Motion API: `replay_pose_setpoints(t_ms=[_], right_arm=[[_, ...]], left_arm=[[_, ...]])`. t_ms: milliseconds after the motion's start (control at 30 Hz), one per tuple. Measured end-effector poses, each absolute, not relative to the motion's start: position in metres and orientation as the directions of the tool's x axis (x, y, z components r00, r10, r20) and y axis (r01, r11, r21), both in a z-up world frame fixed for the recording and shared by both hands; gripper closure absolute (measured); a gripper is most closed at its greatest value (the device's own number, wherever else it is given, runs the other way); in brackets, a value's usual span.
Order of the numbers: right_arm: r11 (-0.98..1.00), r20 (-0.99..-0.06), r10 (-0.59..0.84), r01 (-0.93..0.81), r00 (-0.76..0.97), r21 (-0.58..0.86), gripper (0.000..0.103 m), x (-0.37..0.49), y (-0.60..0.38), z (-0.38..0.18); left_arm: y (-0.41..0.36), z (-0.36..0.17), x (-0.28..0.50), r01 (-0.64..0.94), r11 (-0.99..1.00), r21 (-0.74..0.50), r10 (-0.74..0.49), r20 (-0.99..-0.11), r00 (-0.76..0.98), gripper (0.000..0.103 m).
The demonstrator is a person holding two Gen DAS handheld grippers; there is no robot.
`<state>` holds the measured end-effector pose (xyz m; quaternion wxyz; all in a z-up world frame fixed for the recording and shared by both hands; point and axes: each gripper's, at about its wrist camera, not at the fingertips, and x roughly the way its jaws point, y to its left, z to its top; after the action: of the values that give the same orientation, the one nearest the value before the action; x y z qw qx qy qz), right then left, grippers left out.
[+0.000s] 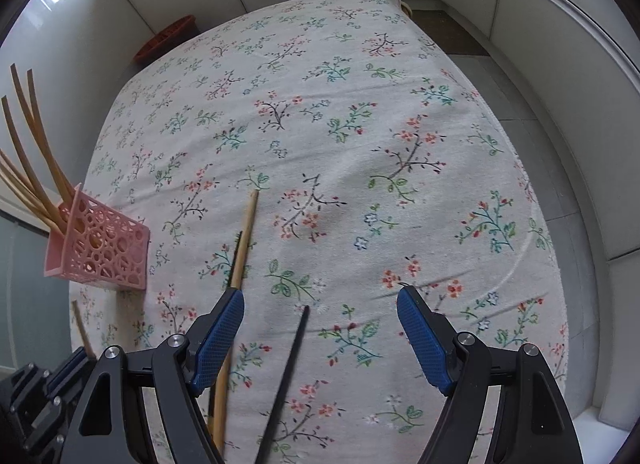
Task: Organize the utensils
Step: 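Lift the chopstick with the left tool while the right tool grasps another wooden chopstick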
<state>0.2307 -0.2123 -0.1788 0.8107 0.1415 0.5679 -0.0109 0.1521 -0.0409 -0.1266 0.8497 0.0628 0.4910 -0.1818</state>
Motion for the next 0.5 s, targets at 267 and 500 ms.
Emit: replay_pose_setpoints(t_ms=[267, 500], right_arm=[[0.950, -0.902, 0.174, 0.173, 0.395, 0.259, 0.039, 0.270, -0.187, -0.190], [0.947, -0.896, 0.158, 0.192, 0.415, 0.256, 0.063, 0.293, -0.169, -0.205]], left_arm=[[0.004, -0.108, 0.145, 0.302, 0.946, -0.116, -0.266, -0.810, 0.523, 0.097], [0.011, -0.107, 0.143, 0.298, 0.946, -0.127, -0.274, -0.805, 0.526, 0.097]])
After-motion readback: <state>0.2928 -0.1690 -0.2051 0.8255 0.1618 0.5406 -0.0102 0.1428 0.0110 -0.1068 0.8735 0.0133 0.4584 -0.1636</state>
